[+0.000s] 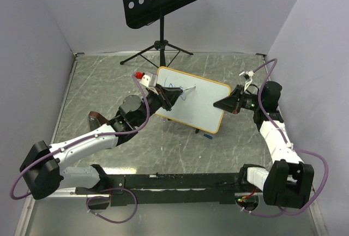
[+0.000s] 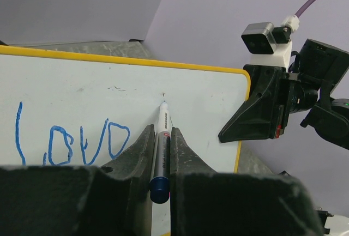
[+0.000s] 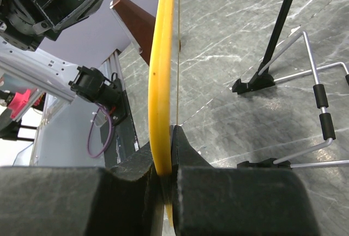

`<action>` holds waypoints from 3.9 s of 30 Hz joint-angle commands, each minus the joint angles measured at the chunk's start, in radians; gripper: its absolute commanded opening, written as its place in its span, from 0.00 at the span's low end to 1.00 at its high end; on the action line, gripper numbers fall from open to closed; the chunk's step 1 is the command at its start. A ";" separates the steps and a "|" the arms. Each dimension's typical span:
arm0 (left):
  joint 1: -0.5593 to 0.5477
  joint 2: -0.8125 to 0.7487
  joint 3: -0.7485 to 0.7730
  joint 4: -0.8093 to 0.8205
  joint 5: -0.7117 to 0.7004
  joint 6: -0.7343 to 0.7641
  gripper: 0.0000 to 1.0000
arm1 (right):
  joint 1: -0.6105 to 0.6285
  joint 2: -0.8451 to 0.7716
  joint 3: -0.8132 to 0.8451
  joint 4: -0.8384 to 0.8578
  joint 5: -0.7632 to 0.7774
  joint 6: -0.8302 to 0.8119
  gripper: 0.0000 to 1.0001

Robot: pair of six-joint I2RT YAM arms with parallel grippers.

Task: Write a sentence on the whiteboard

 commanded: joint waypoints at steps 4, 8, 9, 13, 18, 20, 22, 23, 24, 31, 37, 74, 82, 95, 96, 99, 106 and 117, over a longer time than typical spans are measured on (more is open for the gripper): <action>0.008 -0.014 0.020 -0.009 -0.022 0.014 0.01 | 0.004 -0.019 0.018 0.075 -0.050 0.000 0.00; 0.008 -0.023 0.011 -0.007 -0.019 0.011 0.01 | 0.003 -0.024 0.016 0.075 -0.050 0.002 0.00; 0.008 -0.028 0.012 -0.018 -0.019 0.011 0.01 | 0.003 -0.022 0.016 0.075 -0.050 0.002 0.00; 0.008 -0.033 0.017 -0.029 -0.010 0.008 0.01 | 0.003 -0.025 0.016 0.075 -0.050 0.003 0.00; 0.008 -0.040 0.017 -0.026 0.004 0.000 0.01 | 0.003 -0.024 0.016 0.078 -0.052 0.005 0.00; 0.008 -0.049 0.012 -0.009 0.019 -0.004 0.01 | 0.004 -0.025 0.016 0.079 -0.052 0.005 0.00; 0.008 -0.060 0.012 0.002 0.030 -0.004 0.01 | 0.003 -0.025 0.015 0.079 -0.052 0.006 0.00; 0.008 -0.072 0.012 0.003 0.038 -0.006 0.01 | 0.003 -0.024 0.016 0.079 -0.052 0.006 0.00; 0.008 -0.078 0.012 0.003 0.041 -0.006 0.01 | 0.003 -0.022 0.015 0.081 -0.052 0.006 0.00; 0.006 -0.128 0.005 -0.024 0.042 0.003 0.01 | 0.003 -0.021 0.015 0.082 -0.053 0.008 0.00; 0.008 -0.161 -0.027 -0.052 0.035 0.014 0.01 | 0.004 -0.022 0.015 0.082 -0.050 0.008 0.00; 0.012 -0.106 -0.050 -0.034 0.030 0.003 0.01 | 0.001 -0.024 0.013 0.079 -0.050 0.005 0.00; 0.014 -0.097 -0.044 -0.034 0.027 0.007 0.01 | 0.003 -0.019 0.013 0.086 -0.054 0.011 0.00; 0.014 -0.068 -0.026 -0.024 0.033 0.010 0.01 | 0.004 -0.021 0.013 0.086 -0.054 0.009 0.00; 0.015 -0.063 -0.026 -0.021 0.035 0.008 0.01 | 0.004 -0.024 0.013 0.084 -0.054 0.009 0.00; 0.015 -0.051 -0.012 -0.015 0.044 0.007 0.01 | 0.003 -0.025 0.013 0.086 -0.055 0.009 0.00; 0.015 -0.023 0.012 -0.014 0.050 0.010 0.01 | 0.003 -0.027 0.013 0.090 -0.057 0.015 0.00; 0.015 -0.031 -0.001 -0.034 0.056 -0.004 0.01 | 0.003 -0.030 0.012 0.092 -0.057 0.017 0.00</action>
